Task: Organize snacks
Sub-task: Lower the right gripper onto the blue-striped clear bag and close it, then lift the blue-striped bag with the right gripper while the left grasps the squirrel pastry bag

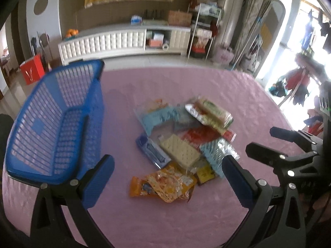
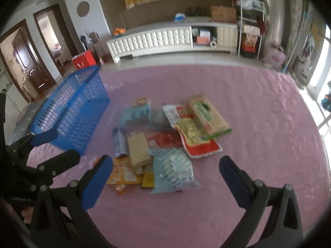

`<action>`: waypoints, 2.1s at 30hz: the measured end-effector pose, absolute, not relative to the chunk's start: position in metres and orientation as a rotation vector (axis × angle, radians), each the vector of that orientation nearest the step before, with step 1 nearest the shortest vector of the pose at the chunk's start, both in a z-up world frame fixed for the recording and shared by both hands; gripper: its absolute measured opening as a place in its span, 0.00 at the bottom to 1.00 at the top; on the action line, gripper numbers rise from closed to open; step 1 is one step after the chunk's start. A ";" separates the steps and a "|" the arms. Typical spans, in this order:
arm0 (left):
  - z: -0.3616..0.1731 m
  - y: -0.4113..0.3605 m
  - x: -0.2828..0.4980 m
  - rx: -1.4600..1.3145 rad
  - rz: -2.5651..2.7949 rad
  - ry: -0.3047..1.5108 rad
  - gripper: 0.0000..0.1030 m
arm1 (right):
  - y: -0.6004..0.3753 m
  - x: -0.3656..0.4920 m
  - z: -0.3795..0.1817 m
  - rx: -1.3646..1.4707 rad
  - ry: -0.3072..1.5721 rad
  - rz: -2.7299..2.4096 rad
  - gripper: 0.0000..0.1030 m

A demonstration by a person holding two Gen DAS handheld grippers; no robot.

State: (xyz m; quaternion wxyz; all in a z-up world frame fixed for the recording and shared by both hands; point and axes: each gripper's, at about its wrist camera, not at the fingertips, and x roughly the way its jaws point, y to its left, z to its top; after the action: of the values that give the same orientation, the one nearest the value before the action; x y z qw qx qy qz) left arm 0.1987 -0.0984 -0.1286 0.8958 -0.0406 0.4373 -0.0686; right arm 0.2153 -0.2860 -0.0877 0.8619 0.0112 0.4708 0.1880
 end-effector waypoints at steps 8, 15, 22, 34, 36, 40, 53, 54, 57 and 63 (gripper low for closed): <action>-0.174 -0.100 0.224 -0.103 -0.130 1.026 1.00 | -0.287 0.242 -0.140 0.044 1.143 0.432 1.00; -0.190 -0.100 0.232 -0.078 -0.100 1.072 1.00 | -0.289 0.257 -0.164 0.043 1.215 0.483 0.96; -0.195 -0.101 0.233 -0.070 -0.097 1.090 1.00 | -0.289 0.259 -0.172 0.003 1.214 0.528 0.68; -0.168 -0.106 0.224 -0.070 -0.112 1.043 1.00 | -0.290 0.225 -0.135 -0.079 1.099 0.506 0.63; -0.158 -0.108 0.226 -0.064 -0.114 1.024 1.00 | -0.291 0.227 -0.124 -0.066 1.065 0.495 0.63; -0.139 -0.110 0.237 -0.057 -0.108 0.992 1.00 | -0.296 0.234 -0.101 -0.057 1.002 0.467 0.62; -0.134 -0.108 0.324 -0.142 -0.063 1.038 1.00 | -0.283 0.297 -0.098 -0.094 0.936 0.387 0.58; -0.137 -0.107 0.328 -0.145 -0.057 1.043 1.00 | -0.287 0.299 -0.100 -0.089 0.939 0.392 0.58; -0.150 -0.104 0.342 -0.161 -0.038 1.071 1.00 | -0.290 0.313 -0.104 -0.092 0.928 0.370 0.58; -0.178 -0.104 0.365 -0.172 -0.017 1.127 1.00 | -0.291 0.326 -0.113 -0.083 0.933 0.382 0.58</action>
State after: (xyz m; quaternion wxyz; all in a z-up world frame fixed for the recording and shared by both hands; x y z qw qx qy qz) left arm 0.3647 -0.1037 -0.1783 0.8419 -0.0816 0.5333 -0.0082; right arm 0.3257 -0.2910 -0.1128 0.8748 -0.0397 0.4467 0.1832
